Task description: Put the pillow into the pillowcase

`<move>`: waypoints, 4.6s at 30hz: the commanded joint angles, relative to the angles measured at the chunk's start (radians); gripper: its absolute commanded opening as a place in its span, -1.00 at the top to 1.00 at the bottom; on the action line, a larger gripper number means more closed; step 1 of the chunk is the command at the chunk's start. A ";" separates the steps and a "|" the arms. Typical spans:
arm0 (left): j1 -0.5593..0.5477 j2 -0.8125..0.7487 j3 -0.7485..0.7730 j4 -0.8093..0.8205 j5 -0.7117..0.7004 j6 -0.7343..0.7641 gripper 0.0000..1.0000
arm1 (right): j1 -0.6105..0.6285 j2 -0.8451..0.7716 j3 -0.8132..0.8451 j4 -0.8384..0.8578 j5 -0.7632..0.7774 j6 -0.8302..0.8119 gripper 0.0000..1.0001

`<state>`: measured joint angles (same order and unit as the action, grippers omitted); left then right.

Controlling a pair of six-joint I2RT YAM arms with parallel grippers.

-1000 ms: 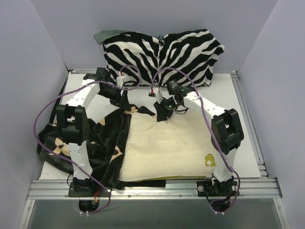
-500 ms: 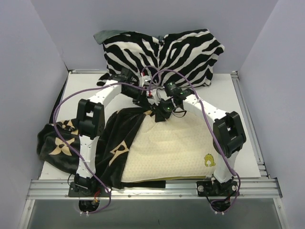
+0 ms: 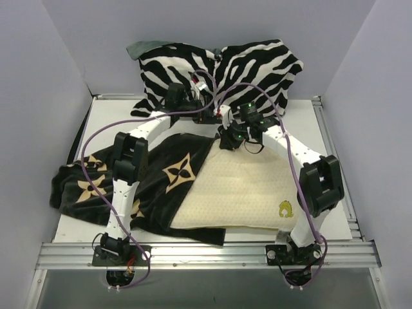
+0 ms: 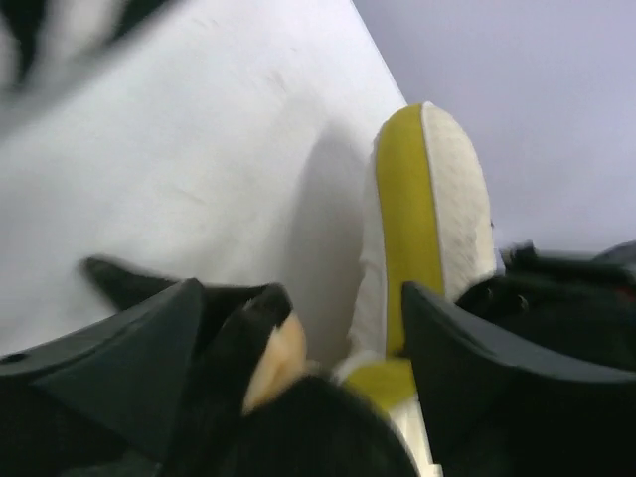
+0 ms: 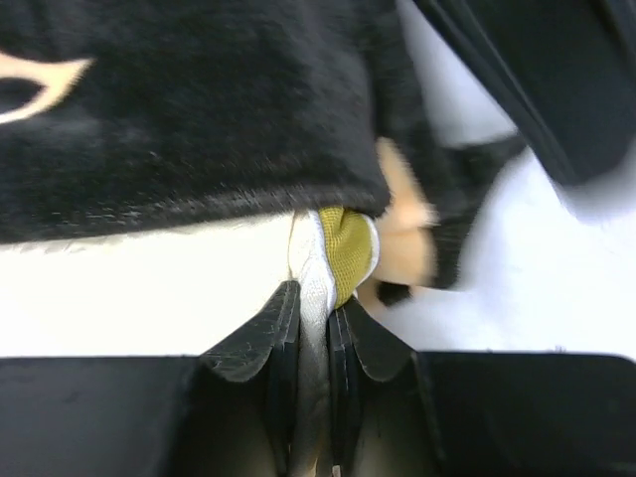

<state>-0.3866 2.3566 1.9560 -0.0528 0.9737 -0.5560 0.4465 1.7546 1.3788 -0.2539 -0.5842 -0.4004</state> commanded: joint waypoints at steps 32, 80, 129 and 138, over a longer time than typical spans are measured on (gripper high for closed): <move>0.689 -1.131 -0.468 -1.130 -0.145 1.348 -0.94 | 0.388 0.152 -0.008 -0.176 0.285 -0.005 0.36; -0.735 -0.855 -0.789 -0.325 -0.460 1.429 1.00 | 0.232 0.393 0.513 -0.370 -0.253 0.212 1.00; -0.391 -0.636 -0.355 -0.627 -0.454 0.716 0.95 | -0.051 0.279 0.023 -0.136 -0.284 0.750 0.65; -0.361 -0.516 -0.436 -0.499 -0.188 0.665 1.00 | -0.092 0.221 -0.108 0.008 -0.336 0.913 0.65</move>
<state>-0.8093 1.8492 1.5799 -0.6212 0.6022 0.1349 0.3702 2.0235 1.3136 -0.2989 -0.9035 0.4480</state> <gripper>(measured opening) 0.011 0.174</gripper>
